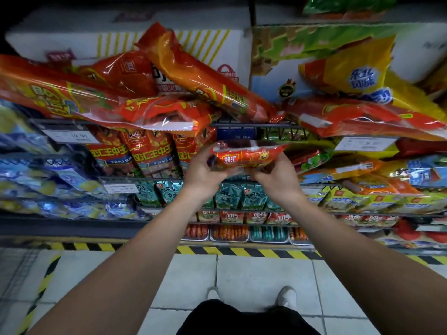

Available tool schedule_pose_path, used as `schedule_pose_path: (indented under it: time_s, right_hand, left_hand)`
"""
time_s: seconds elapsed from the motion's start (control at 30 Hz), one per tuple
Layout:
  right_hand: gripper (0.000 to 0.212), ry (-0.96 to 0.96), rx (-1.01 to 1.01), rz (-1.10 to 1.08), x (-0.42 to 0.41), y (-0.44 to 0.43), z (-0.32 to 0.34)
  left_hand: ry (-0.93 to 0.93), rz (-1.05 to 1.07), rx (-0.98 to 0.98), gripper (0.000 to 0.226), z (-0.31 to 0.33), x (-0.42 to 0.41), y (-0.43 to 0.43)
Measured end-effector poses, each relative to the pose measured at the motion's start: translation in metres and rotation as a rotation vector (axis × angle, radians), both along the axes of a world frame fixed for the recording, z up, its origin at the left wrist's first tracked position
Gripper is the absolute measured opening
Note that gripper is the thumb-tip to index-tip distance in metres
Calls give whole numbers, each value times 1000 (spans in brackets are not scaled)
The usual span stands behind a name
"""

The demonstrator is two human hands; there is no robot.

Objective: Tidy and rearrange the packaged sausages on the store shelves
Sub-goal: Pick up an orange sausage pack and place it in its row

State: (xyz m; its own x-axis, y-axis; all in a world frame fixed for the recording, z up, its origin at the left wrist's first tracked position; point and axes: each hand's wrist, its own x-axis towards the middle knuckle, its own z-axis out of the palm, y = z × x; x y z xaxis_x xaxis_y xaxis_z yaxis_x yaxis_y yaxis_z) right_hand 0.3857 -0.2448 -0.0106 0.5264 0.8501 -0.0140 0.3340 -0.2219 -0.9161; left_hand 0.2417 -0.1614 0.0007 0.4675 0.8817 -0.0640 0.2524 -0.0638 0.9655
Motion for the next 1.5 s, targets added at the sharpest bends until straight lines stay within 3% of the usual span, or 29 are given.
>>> schedule_pose_path:
  time_s: [0.37,0.7,0.87,1.03,1.27,1.5]
  right_hand:
    - [39,-97,-13,-31,-1,16,-20]
    - [47,-143,-69,23,0,33,-33]
    - [55,-115,-216,37,12,44,-43]
    - [65,-31,-240,35,22,56,-46]
    - [49,-40,-256,34,25,73,-49]
    - [37,-232,-308,29,27,82,-55]
  left_hand:
    - [104,48,57,33,-24,7,15]
    - [162,41,9,35,-43,8,29]
    - [303,22,111,37,-42,22,31]
    - [390,30,131,43,-41,33,36]
    - [423,113,217,41,-49,35,37]
    - [399,158,194,38,-54,37,40]
